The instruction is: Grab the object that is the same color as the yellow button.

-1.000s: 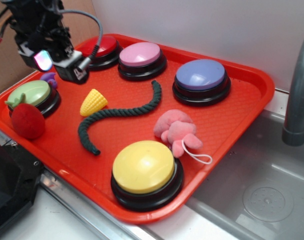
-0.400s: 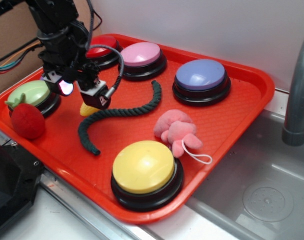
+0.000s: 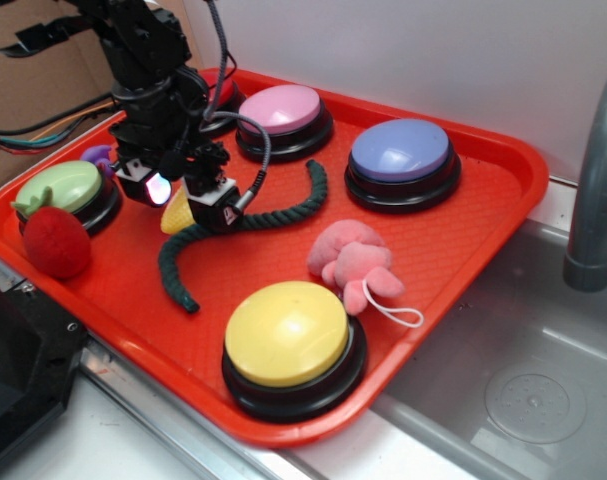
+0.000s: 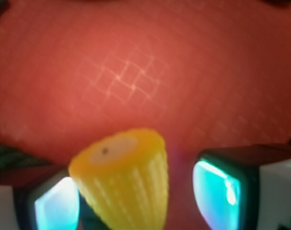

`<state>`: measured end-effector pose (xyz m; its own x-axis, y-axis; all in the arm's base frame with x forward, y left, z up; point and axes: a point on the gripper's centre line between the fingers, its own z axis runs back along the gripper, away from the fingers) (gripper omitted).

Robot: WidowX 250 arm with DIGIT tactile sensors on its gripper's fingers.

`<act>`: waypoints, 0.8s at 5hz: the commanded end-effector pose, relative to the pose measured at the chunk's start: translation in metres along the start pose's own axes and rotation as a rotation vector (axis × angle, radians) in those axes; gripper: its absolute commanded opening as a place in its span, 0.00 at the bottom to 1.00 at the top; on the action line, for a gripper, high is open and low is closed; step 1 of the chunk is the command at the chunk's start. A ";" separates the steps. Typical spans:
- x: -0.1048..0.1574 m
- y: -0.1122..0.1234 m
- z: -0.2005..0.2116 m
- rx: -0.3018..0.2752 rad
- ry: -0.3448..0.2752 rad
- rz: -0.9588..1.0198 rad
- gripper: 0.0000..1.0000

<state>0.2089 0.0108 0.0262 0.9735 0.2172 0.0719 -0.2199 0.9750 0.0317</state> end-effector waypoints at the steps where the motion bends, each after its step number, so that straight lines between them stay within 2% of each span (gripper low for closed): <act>1: 0.015 0.003 -0.004 -0.022 -0.017 0.020 0.88; 2: 0.015 0.002 -0.003 -0.027 -0.018 0.024 0.00; 4: 0.019 0.003 0.003 -0.027 0.004 0.019 0.00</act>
<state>0.2206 0.0148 0.0264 0.9713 0.2352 0.0368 -0.2357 0.9717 0.0122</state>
